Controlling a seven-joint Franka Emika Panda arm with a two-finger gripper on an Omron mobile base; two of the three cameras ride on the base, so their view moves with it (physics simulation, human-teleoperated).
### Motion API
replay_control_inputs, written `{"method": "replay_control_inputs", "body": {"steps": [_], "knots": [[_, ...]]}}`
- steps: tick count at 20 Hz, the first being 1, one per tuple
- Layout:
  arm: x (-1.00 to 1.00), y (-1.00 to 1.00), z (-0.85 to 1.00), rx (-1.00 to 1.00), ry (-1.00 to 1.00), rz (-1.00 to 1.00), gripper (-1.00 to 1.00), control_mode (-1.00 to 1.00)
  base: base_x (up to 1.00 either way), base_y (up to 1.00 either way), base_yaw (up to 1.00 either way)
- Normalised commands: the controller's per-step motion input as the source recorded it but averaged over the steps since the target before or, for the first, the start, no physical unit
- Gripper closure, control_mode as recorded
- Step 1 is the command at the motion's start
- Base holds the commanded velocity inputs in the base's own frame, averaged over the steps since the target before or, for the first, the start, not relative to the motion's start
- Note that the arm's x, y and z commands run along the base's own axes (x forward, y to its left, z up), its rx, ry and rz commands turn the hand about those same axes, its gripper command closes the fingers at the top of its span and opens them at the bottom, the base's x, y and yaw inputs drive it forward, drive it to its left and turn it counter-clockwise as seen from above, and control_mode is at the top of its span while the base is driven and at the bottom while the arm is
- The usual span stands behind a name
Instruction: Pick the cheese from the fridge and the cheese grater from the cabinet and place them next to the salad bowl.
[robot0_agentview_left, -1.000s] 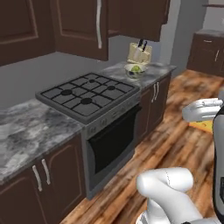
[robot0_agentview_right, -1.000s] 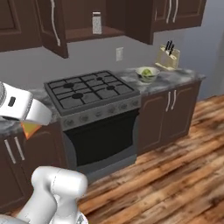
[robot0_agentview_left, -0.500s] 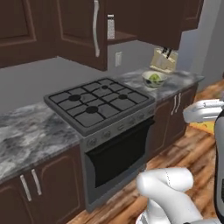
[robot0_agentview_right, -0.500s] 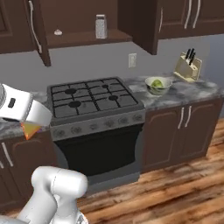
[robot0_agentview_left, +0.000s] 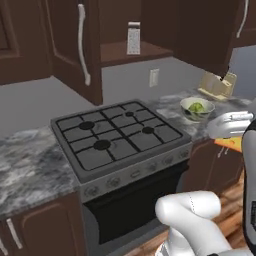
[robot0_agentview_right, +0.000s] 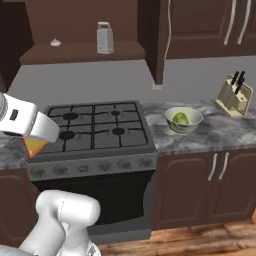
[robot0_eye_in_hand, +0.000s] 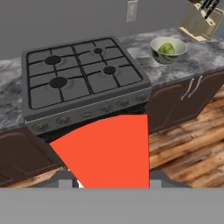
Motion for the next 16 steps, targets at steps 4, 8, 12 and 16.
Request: {"method": "replay_control_inputs", "body": {"steps": [4,8,12,16], "knots": [[0.0,0.0,0.0,0.0,0.0,0.0,1.0,1.0,0.38,-0.79,0.2],[0.0,0.0,0.0,0.0,0.0,0.0,1.0,1.0,0.27,-0.78,0.06],[0.0,0.0,0.0,0.0,0.0,0.0,1.0,1.0,0.35,-0.95,0.06],[0.0,0.0,0.0,0.0,0.0,0.0,1.0,1.0,0.22,-0.91,0.08]]}}
